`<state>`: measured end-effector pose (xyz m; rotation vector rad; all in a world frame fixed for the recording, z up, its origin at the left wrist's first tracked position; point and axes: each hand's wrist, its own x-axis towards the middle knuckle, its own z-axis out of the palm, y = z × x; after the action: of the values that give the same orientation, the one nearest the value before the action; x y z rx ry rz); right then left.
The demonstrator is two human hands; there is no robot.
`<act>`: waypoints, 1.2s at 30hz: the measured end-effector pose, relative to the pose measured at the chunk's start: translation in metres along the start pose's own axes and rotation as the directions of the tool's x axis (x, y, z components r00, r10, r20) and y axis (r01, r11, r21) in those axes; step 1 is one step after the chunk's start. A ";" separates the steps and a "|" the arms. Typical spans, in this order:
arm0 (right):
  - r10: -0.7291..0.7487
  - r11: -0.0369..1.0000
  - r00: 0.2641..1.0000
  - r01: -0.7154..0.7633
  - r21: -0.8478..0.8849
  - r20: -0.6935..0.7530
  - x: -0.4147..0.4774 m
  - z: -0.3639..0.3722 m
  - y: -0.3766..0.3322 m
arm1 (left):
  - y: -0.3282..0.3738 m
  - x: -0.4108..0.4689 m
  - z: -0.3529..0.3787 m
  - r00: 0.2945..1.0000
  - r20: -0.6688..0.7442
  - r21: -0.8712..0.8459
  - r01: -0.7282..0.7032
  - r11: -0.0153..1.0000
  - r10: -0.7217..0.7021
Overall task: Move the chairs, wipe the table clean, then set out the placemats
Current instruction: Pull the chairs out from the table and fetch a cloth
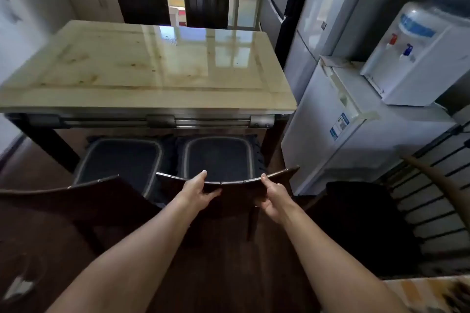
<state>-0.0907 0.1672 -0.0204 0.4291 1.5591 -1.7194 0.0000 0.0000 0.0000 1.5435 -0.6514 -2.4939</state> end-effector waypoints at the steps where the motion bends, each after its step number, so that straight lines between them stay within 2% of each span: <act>1: 0.002 1.000 1.000 -0.002 0.005 -0.006 0.003 0.005 -0.002 | 0.001 0.003 0.001 1.000 -0.028 0.018 -0.003 1.000 0.003; 7: 0.066 0.998 0.987 -0.063 0.027 -0.144 0.032 0.029 -0.016 | 0.009 0.030 0.003 0.992 -0.122 0.072 0.046 0.996 -0.037; 10: 0.097 0.995 0.981 -0.089 0.054 -0.166 0.043 0.038 -0.025 | 0.021 0.038 0.011 0.992 -0.117 0.064 0.060 0.996 -0.052; 20: 0.070 0.993 0.977 -0.049 0.107 -0.200 0.098 0.074 -0.071 | 0.076 0.085 0.050 0.991 -0.117 0.037 0.068 0.997 -0.063; 36: 0.075 0.986 0.981 -0.047 0.160 -0.178 0.196 0.130 -0.153 | 0.166 0.180 0.119 0.994 -0.105 0.102 0.039 0.994 -0.028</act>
<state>-0.2974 -0.0222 -0.0237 0.7249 1.5266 -1.8018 -0.2065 -0.1753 -0.0308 1.7198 -0.7556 -2.4197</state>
